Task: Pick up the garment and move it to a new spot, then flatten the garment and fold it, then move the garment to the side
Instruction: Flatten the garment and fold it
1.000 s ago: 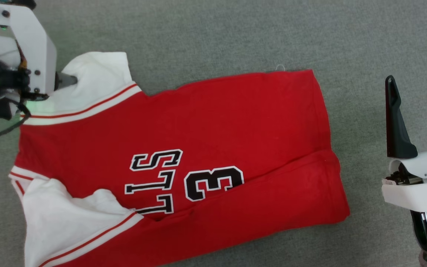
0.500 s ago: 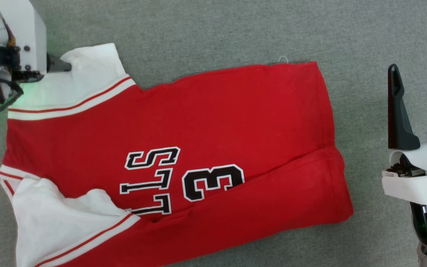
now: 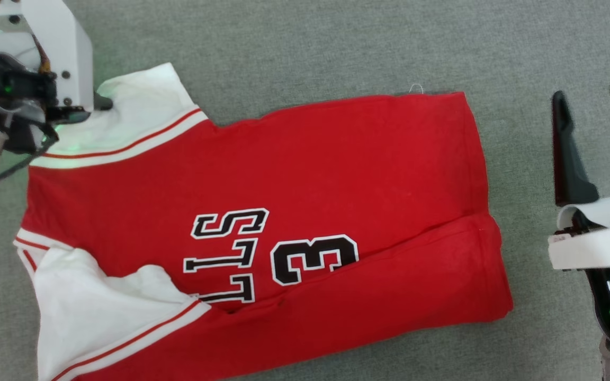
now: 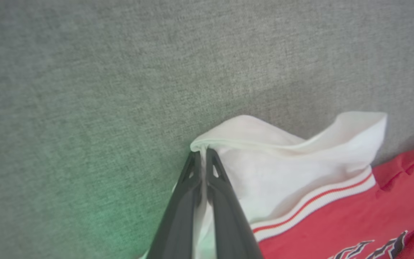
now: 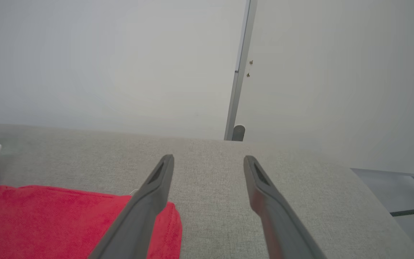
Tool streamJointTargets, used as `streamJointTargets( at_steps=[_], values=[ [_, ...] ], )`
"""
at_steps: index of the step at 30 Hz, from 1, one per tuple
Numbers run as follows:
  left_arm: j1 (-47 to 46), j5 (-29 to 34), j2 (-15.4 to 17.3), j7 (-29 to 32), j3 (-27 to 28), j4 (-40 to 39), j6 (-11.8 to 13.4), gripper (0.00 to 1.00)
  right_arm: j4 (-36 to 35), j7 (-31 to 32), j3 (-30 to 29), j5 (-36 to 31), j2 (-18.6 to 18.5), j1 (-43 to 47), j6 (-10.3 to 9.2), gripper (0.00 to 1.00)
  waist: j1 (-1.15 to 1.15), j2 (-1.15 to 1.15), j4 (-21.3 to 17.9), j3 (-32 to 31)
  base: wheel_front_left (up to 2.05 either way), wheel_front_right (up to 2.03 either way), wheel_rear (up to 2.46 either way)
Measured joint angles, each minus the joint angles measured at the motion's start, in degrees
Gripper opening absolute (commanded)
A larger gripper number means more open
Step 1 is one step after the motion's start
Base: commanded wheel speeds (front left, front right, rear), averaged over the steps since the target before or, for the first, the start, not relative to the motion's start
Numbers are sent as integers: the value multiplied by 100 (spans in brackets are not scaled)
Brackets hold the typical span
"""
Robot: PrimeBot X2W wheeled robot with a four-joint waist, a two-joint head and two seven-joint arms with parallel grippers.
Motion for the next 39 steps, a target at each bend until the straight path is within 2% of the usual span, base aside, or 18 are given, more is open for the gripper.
streamJointTargets(
  at_steps=[6, 14, 18, 25, 26, 27, 28, 33, 39],
  values=[
    [99, 0, -133, -168, 5, -62, -48, 0, 368, 1407, 203, 393, -292, -441, 2, 100, 0, 0, 121, -106, 0, 0, 0],
    [76, 15, -474, -307, -33, -49, -152, 0, 1308, 4023, 520, 895, -659, -1321, -1, 100, 0, 0, 405, -127, 0, 0, 0],
    [4, 33, -645, -374, -43, 2, -232, 0, 1818, 4955, 577, 1115, -677, -1695, -1, 100, 0, 0, 568, -69, 0, 0, 0],
    [-113, 36, -849, -479, -36, 141, -385, 0, 2323, 6032, 668, 1221, -859, -2248, 0, 100, 0, 0, 794, 86, 0, 0, 0],
    [-129, 34, -872, -492, -34, 165, -407, 0, 2346, 6147, 693, 1220, -904, -2300, 0, 69, 0, 0, 821, 104, 0, 0, 0],
    [-138, 30, -900, -503, -32, 197, -432, 0, 2360, 6265, 726, 1217, -943, -2356, 0, 12, 0, 0, 845, 119, 0, 0, 0],
    [-145, 27, -921, -528, -29, 229, -458, 0, 2360, 6351, 749, 1236, -978, -2380, 0, 0, 0, 0, 868, 131, 0, 0, 0],
    [-150, -7, -1017, -669, -9, 403, -575, 0, 2361, 6597, 779, 1351, -1062, -2453, -1, 0, 0, 0, 933, 104, 0, 0, 0],
    [-127, -14, -1076, -895, 31, 657, -714, 0, 2437, 6357, 701, 1356, -1092, -2408, -1, 0, 0, 0, 969, -98, 0, 0, 0]
  ],
)
